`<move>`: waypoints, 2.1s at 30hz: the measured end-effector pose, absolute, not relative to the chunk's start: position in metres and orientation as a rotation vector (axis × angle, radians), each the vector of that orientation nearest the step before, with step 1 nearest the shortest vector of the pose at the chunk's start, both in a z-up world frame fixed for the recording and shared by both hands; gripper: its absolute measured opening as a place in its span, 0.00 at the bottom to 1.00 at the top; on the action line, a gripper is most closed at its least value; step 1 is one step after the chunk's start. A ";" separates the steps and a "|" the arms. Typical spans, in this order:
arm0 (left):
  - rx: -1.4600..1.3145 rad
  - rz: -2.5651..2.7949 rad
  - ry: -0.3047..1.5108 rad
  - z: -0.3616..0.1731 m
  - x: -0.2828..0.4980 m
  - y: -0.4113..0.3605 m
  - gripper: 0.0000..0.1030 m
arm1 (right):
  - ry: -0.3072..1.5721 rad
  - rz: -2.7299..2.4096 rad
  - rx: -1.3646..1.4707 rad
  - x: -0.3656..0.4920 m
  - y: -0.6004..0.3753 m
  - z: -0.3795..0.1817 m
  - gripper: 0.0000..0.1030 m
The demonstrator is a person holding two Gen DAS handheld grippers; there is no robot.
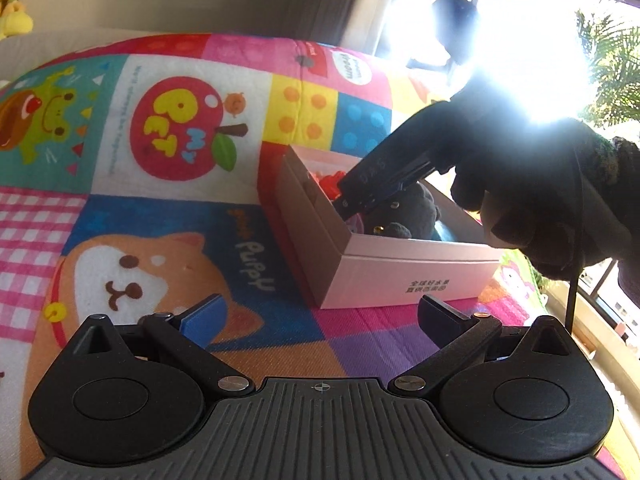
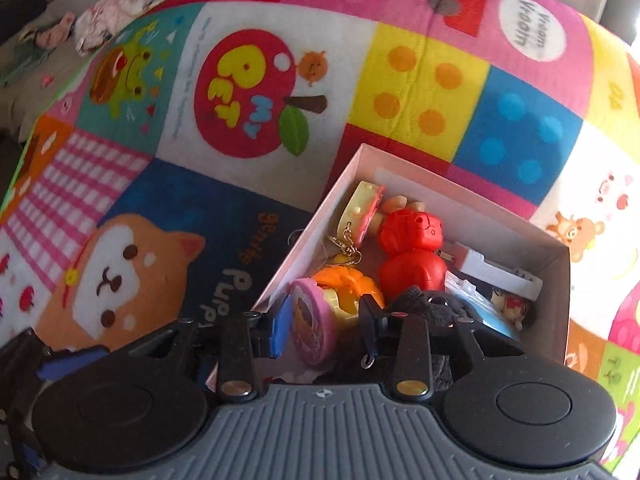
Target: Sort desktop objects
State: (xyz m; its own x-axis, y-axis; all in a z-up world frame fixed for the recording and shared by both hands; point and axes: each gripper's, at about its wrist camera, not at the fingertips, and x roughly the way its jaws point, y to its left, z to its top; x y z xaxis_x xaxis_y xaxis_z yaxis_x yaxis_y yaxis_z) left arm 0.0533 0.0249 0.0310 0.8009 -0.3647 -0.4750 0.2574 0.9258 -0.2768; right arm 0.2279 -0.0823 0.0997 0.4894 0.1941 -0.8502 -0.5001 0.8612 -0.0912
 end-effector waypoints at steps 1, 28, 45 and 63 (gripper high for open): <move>-0.203 -0.336 0.548 0.031 0.053 0.025 1.00 | 0.974 0.445 -0.397 0.228 -0.079 0.096 0.37; -0.214 -0.336 0.557 0.029 0.054 0.029 1.00 | 0.915 0.333 -0.259 0.233 -0.126 0.132 0.79; -0.208 -0.340 0.553 0.029 0.053 0.029 1.00 | 0.922 0.255 0.153 0.219 -0.174 0.113 0.47; -0.167 -0.277 0.555 0.031 0.054 0.029 1.00 | 0.887 0.283 -0.025 0.169 -0.152 0.119 0.67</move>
